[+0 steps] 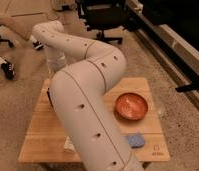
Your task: Place the ceramic cup over the eraser
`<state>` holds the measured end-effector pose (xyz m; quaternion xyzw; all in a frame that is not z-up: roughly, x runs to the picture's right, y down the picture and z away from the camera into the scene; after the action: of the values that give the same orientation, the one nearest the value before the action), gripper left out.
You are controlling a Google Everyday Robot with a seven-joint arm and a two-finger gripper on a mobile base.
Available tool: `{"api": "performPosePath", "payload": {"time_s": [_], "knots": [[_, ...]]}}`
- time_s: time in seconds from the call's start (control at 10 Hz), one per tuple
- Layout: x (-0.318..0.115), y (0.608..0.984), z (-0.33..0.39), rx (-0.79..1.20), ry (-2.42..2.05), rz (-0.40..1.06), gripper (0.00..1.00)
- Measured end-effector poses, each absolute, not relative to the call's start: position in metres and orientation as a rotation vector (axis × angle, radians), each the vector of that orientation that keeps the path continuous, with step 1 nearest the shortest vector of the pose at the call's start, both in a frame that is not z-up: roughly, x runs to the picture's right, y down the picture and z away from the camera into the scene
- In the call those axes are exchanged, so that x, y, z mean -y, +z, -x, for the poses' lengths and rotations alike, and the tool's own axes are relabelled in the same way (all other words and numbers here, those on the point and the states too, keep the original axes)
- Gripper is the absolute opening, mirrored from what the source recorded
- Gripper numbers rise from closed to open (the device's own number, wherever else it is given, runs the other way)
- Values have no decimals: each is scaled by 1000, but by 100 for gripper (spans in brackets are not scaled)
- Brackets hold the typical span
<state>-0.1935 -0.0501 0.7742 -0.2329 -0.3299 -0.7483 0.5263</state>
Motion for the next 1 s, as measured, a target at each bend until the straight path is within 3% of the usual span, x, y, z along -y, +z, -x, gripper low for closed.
{"api": "performPosePath", "payload": {"time_s": [0.2, 1.0], "knots": [[66, 768, 189, 755, -1799, 529, 0], [97, 768, 221, 701, -1852, 402, 0]]}}
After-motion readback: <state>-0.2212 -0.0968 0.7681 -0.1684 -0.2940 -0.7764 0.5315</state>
